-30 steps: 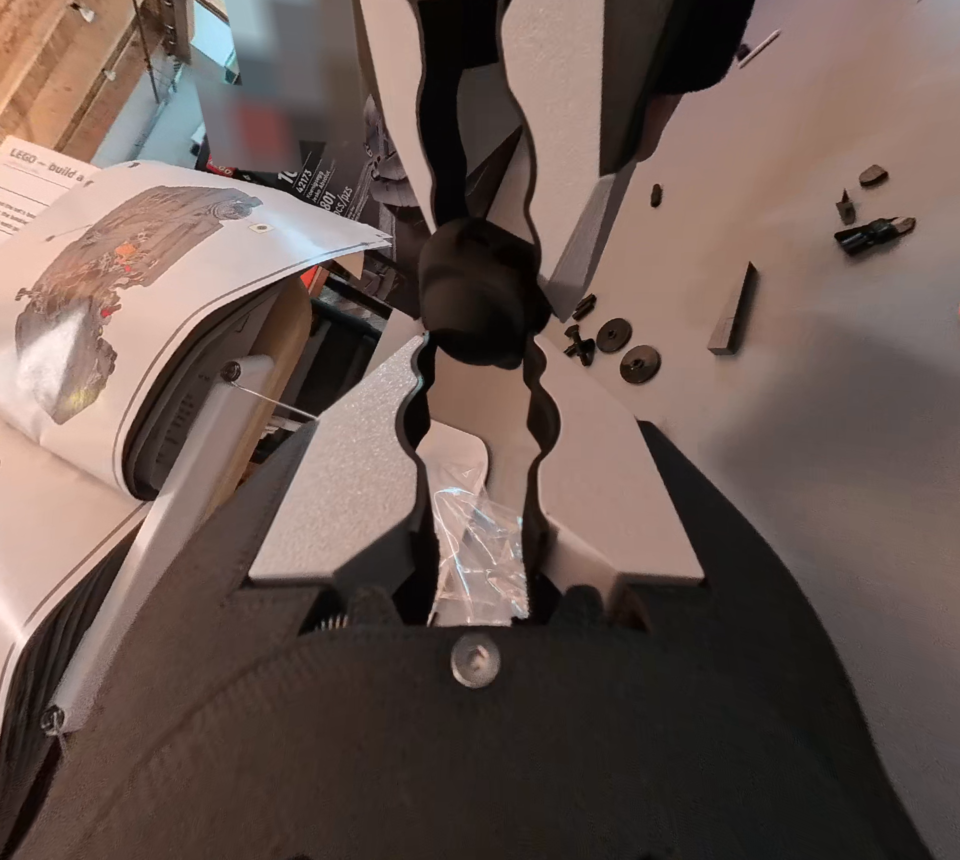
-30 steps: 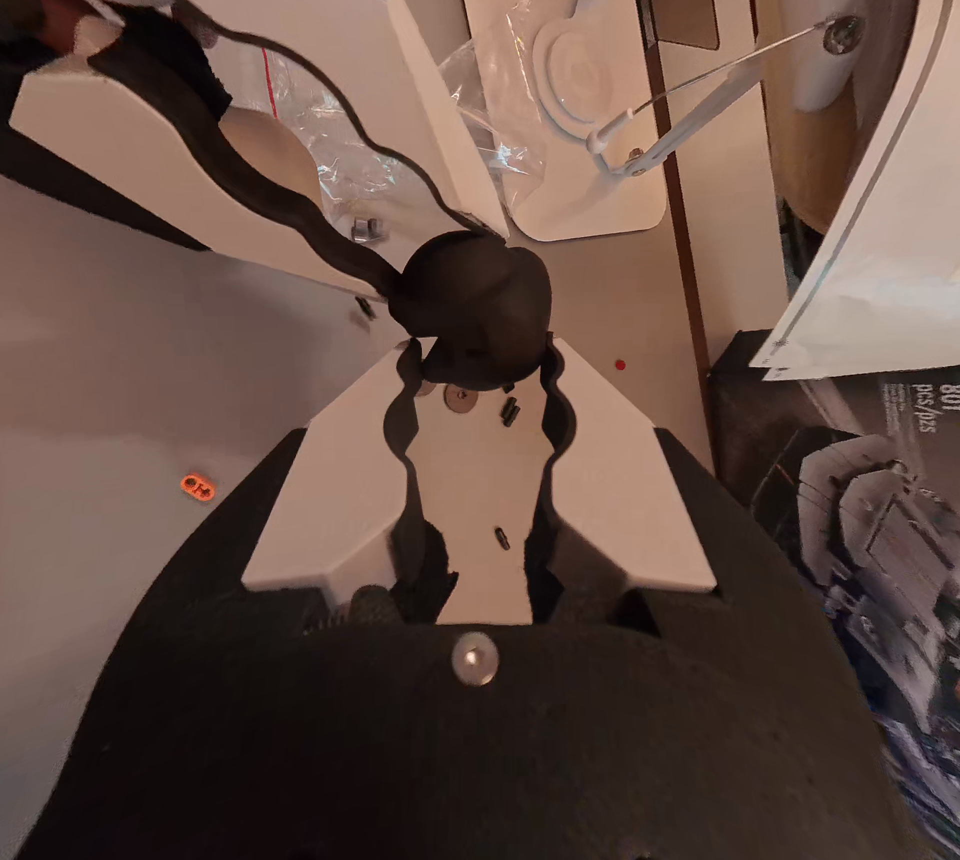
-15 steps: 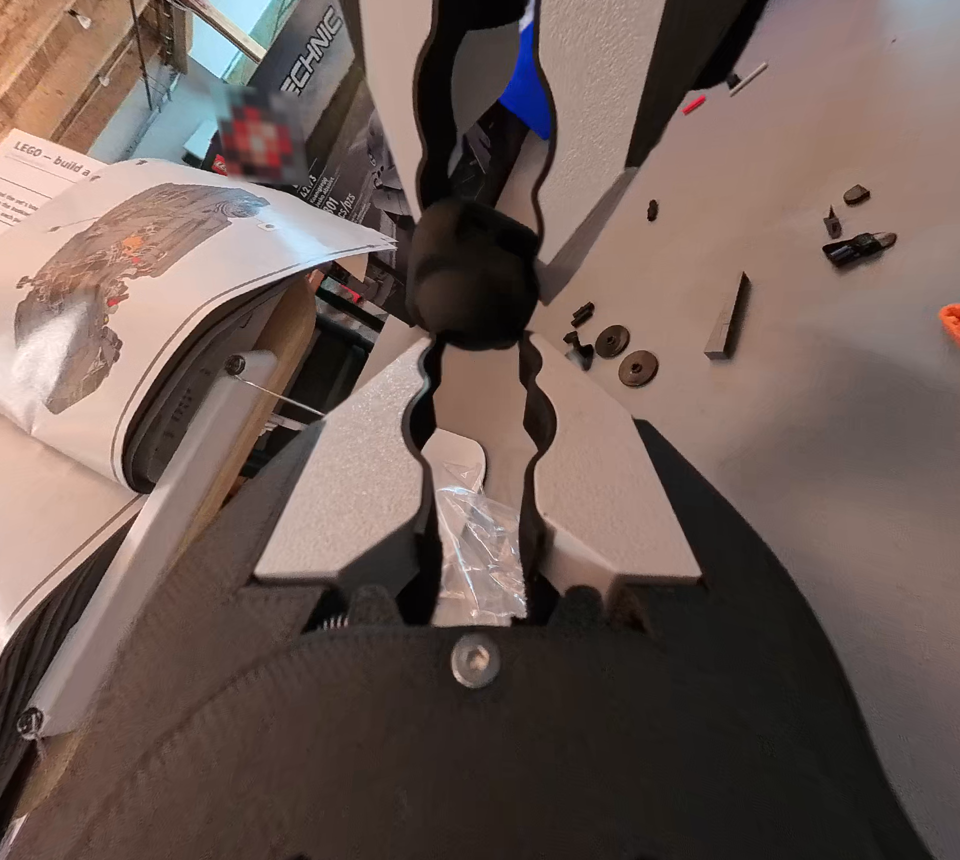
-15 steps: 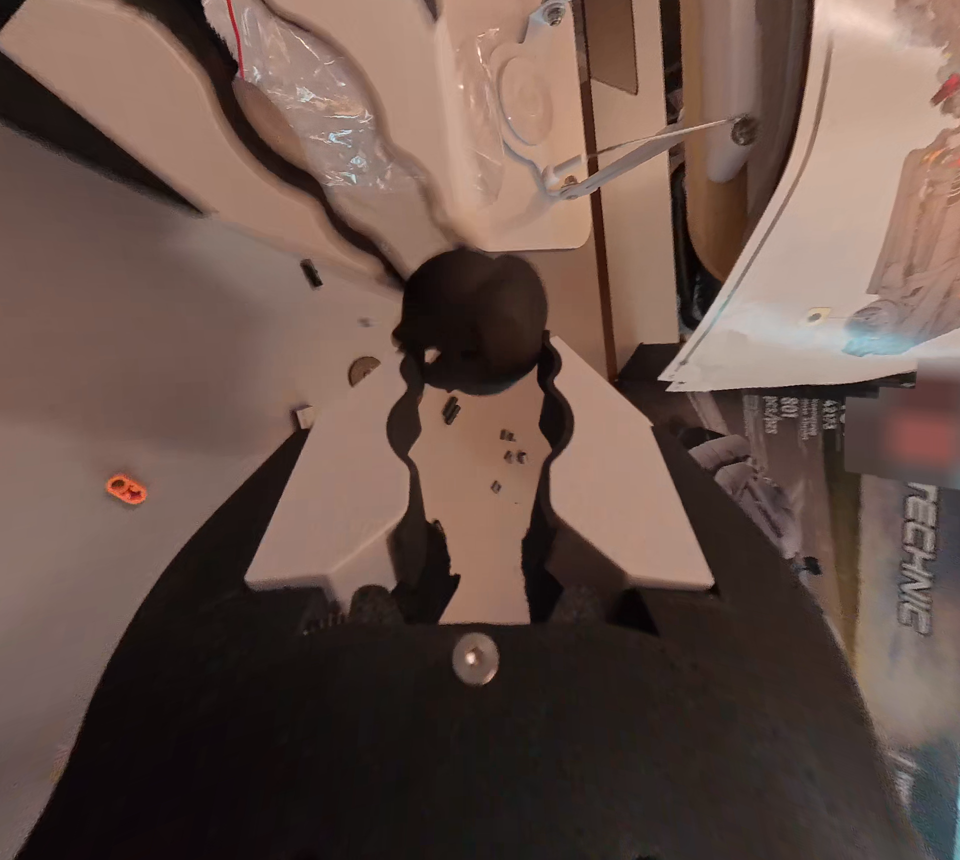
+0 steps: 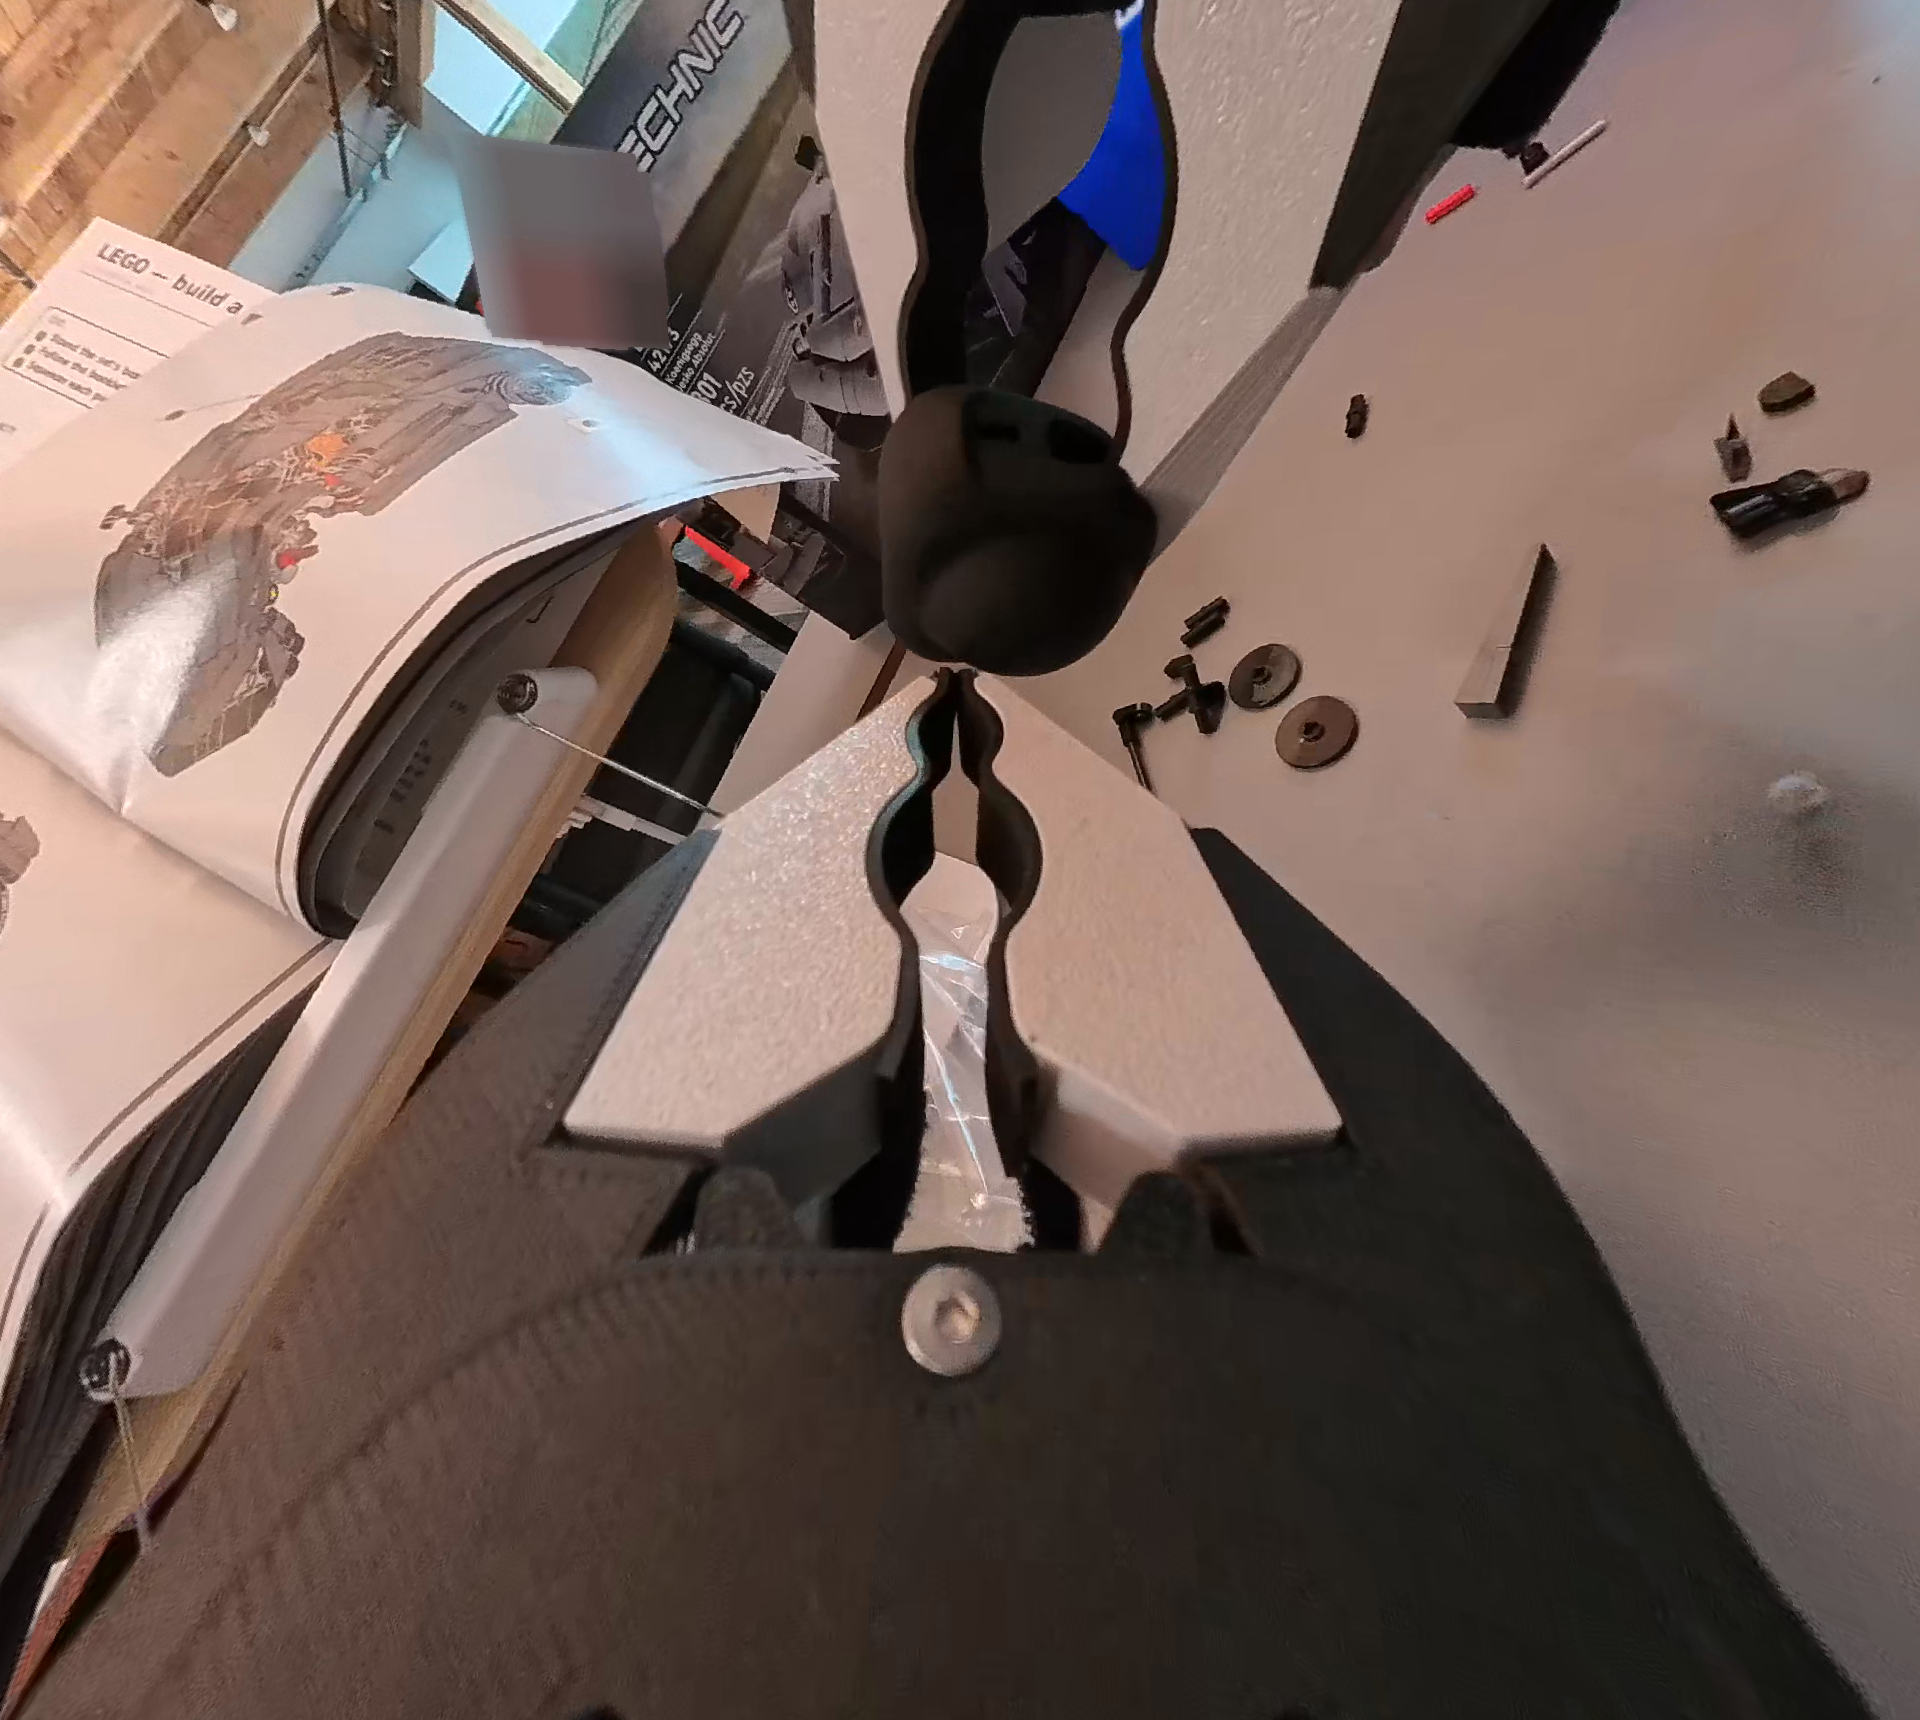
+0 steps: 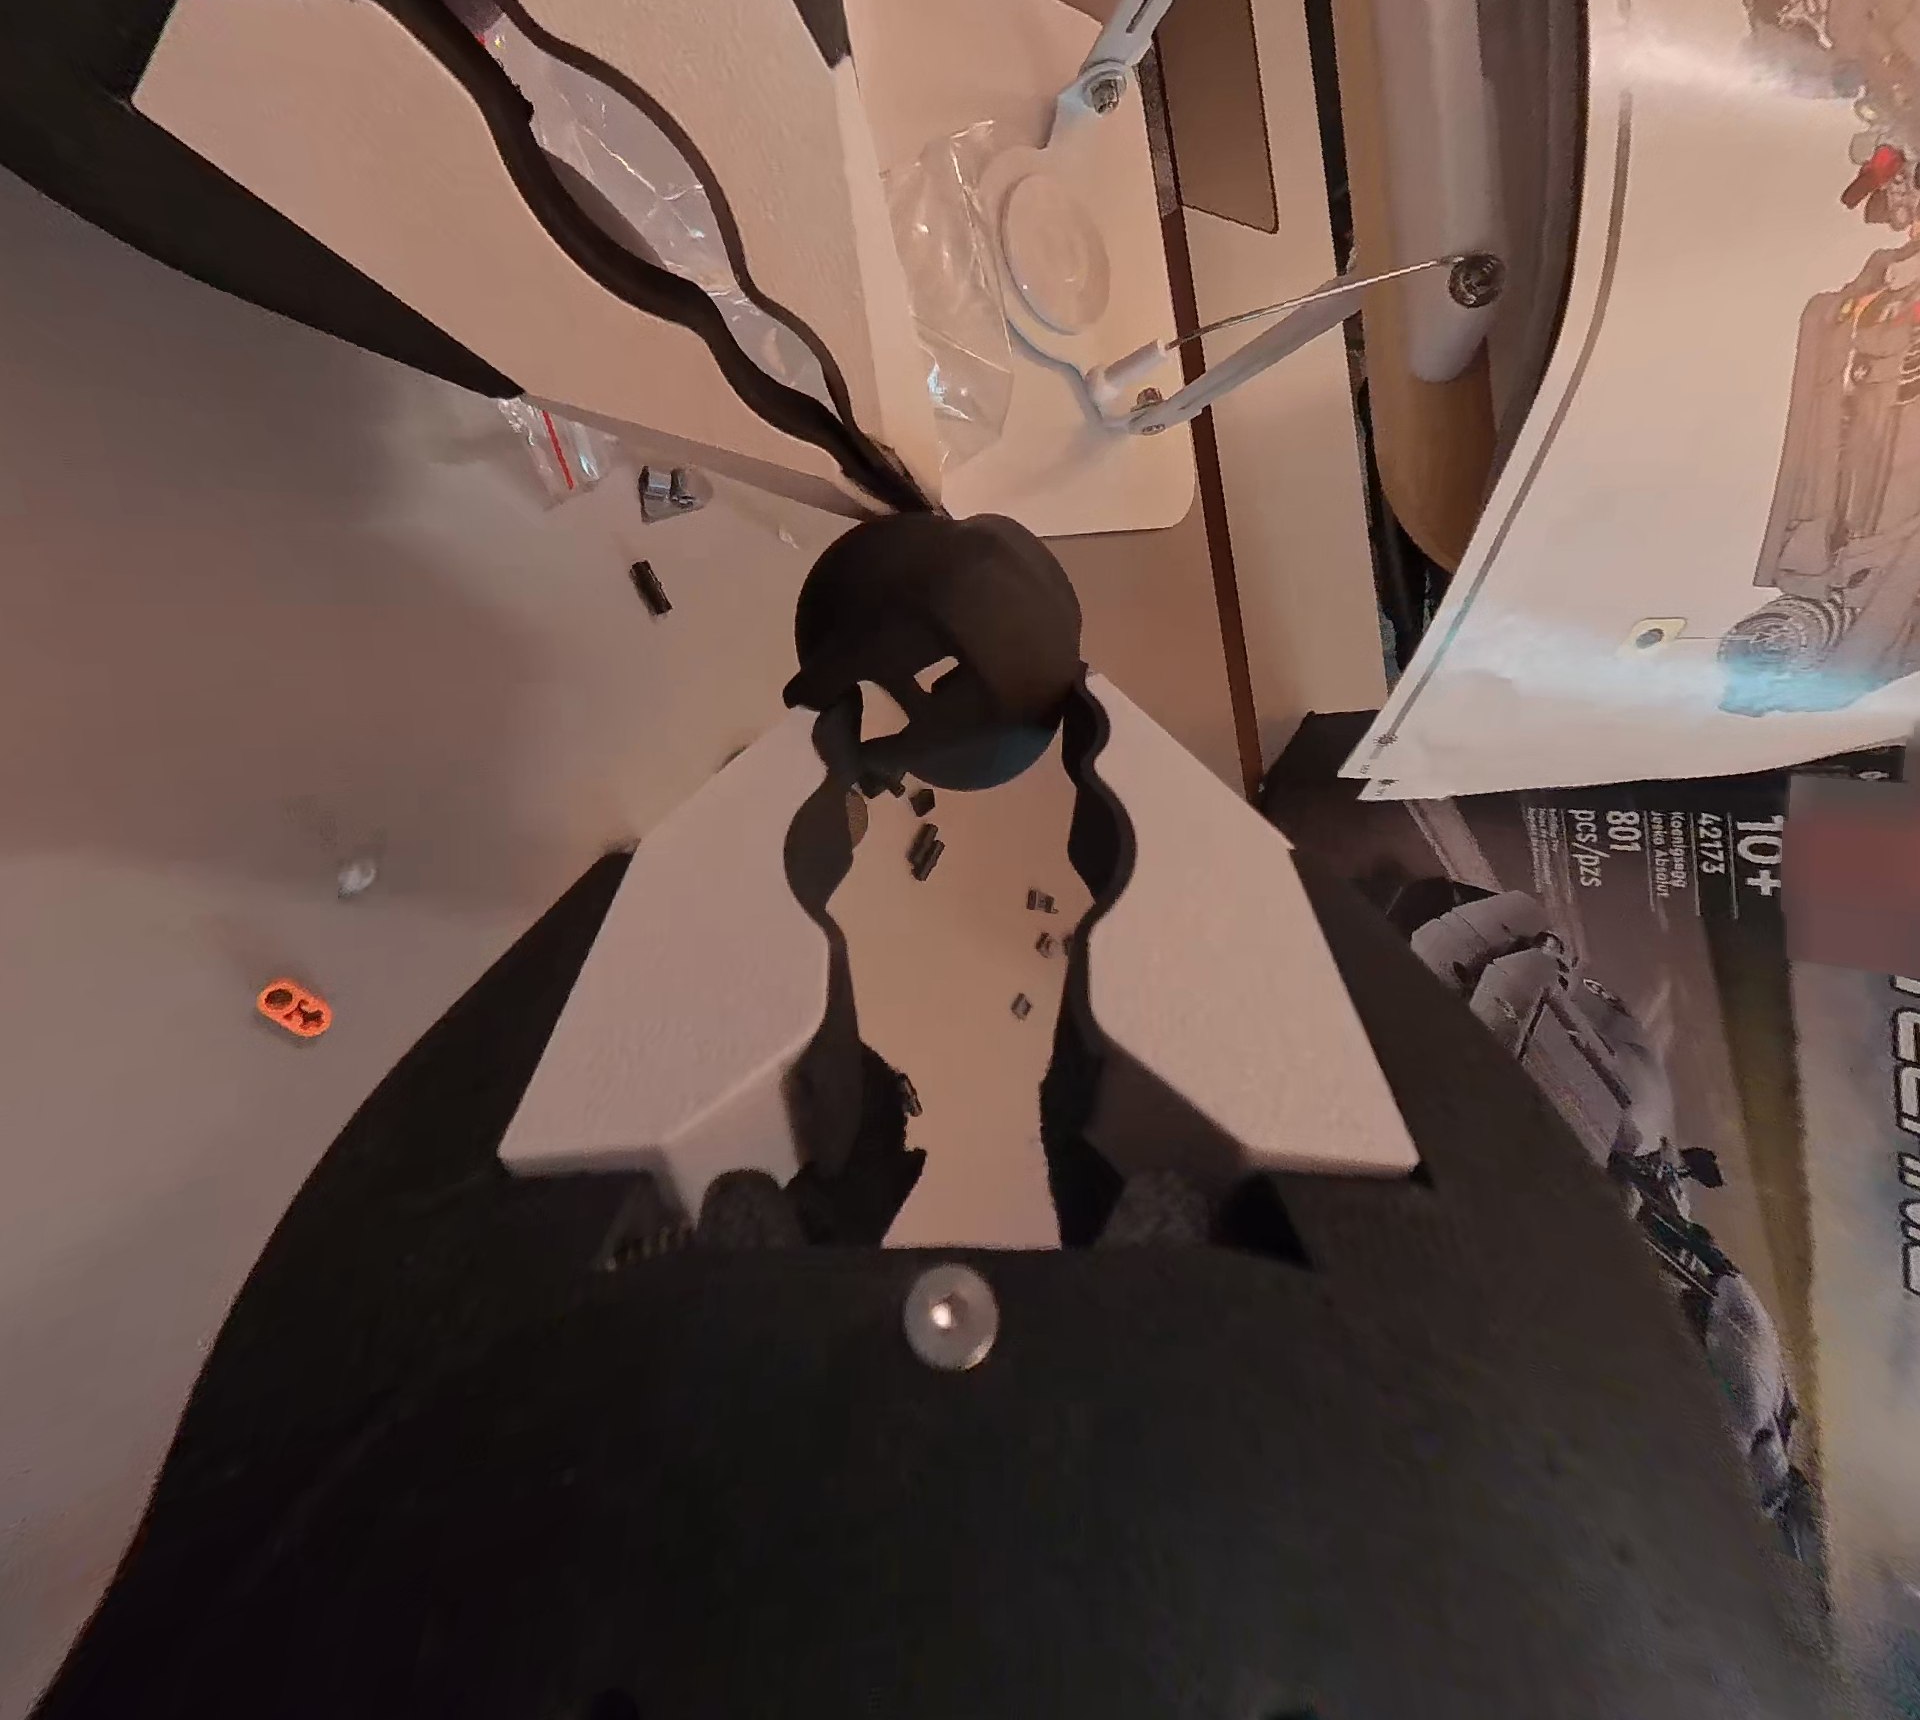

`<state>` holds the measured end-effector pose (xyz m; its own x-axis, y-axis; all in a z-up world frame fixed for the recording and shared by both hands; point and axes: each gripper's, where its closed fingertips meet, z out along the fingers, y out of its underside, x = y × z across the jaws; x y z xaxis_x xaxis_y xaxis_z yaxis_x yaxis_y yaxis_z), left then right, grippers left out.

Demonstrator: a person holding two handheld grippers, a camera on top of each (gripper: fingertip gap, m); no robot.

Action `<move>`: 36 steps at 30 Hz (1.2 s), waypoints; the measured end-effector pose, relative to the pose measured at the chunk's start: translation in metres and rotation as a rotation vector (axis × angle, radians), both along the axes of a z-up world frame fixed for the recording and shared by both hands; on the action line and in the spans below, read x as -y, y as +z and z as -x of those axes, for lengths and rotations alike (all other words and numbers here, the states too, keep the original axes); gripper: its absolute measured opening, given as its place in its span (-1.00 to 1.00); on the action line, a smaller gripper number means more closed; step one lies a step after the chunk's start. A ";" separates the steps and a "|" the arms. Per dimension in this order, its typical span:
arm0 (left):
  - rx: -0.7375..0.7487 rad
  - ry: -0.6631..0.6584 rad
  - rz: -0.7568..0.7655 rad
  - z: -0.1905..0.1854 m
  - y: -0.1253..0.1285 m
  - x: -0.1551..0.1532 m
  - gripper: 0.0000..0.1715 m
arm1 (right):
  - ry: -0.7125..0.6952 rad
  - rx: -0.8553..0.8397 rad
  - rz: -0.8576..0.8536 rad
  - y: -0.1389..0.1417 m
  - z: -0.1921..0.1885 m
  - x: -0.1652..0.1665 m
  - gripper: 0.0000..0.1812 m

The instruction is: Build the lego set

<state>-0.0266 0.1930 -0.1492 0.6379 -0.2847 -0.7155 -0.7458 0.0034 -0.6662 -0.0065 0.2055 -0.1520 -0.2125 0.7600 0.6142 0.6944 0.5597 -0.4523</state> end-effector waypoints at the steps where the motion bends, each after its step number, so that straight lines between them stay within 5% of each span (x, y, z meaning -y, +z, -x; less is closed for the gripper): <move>1: 0.004 0.001 0.009 0.000 -0.001 0.000 -1.00 | -0.003 0.004 0.006 -0.001 0.000 0.000 -0.59; 9: 0.062 -0.013 0.042 0.002 -0.002 0.000 -1.00 | -0.011 -0.039 0.196 -0.004 0.002 0.003 -0.58; 21: 0.147 -0.095 0.016 0.002 0.024 0.015 -0.88 | 0.066 -0.186 1.035 0.018 0.002 0.028 -0.59; 24: 0.118 -0.113 0.011 0.001 0.025 0.018 -0.77 | 0.059 -0.209 1.227 0.024 0.001 0.029 -0.59; 26: 0.099 -0.159 0.027 -0.005 0.023 0.023 -0.38 | 0.078 -0.229 1.358 0.030 0.002 0.032 -0.61; 31: 0.027 -0.150 0.050 -0.018 0.011 0.018 -0.31 | 0.057 -0.177 1.390 0.017 0.005 0.039 -0.81; 36: -0.021 -0.102 0.033 -0.009 0.008 0.015 -0.48 | 0.072 -0.170 1.414 0.021 0.008 0.049 -0.87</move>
